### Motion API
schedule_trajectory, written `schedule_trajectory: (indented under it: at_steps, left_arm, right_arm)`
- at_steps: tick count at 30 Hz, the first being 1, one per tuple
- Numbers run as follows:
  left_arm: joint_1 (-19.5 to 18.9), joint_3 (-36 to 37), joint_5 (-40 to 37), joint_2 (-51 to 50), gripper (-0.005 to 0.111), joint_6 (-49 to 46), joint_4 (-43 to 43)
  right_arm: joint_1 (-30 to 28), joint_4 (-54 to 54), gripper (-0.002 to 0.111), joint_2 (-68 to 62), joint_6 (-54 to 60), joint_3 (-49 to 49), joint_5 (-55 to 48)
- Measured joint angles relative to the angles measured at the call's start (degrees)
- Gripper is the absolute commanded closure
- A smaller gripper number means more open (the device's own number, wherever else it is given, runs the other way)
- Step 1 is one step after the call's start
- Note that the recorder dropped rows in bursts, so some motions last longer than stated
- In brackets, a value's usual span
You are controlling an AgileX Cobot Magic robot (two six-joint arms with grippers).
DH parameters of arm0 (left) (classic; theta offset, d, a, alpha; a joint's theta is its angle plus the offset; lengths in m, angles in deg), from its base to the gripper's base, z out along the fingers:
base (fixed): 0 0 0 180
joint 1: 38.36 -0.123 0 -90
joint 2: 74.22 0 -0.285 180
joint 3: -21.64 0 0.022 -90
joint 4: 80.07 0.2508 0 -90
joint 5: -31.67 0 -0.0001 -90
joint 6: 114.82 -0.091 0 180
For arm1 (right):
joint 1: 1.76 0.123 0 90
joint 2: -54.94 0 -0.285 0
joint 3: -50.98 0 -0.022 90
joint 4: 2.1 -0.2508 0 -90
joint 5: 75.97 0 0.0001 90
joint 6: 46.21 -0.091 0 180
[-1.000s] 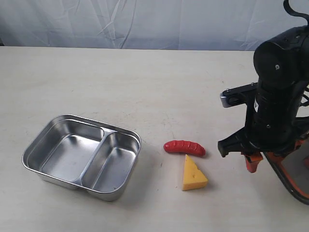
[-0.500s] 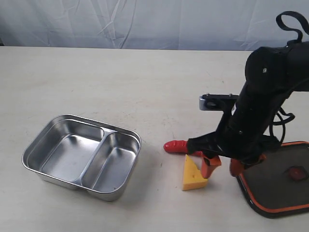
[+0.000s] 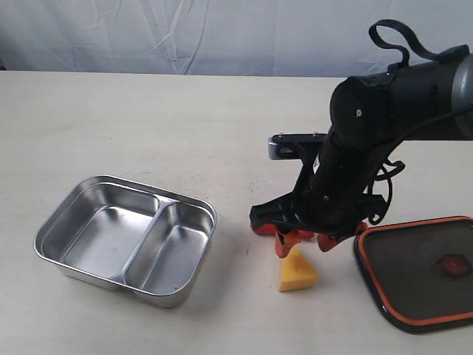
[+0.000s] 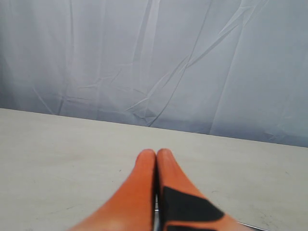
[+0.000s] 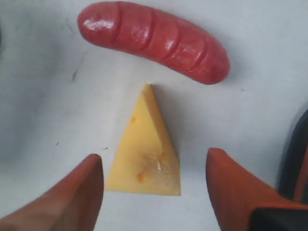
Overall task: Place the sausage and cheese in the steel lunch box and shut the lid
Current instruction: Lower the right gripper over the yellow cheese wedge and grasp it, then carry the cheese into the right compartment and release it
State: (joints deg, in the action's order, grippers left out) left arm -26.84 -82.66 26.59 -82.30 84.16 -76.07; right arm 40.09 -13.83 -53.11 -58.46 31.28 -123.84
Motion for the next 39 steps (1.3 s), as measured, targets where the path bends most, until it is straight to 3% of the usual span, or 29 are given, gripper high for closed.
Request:
schedule_trajectory:
  at_steps: [15,18,22,31,39]
  left_arm:
    - [0.0,0.0,0.0,0.0,0.107,0.0,0.0]
    - [0.0,0.0,0.0,0.0,0.107,0.0,0.0]
    - [0.0,0.0,0.0,0.0,0.107,0.0,0.0]
    - [0.0,0.0,0.0,0.0,0.107,0.0,0.0]
    - [0.0,0.0,0.0,0.0,0.107,0.0,0.0]
  right_arm:
    - [1.7,0.4,0.05,-5.5,-4.5,0.3,3.0]
    - [1.7,0.5,0.067,-6.9,-4.5,0.3,3.0]
    - [1.7,0.3,0.109,-7.6,-4.1,0.4,2.3]
    - [1.7,-6.1,0.108,-6.8,4.4,0.5,-4.3]
    - [1.7,-13.2,0.109,4.2,9.0,1.6,-2.7]
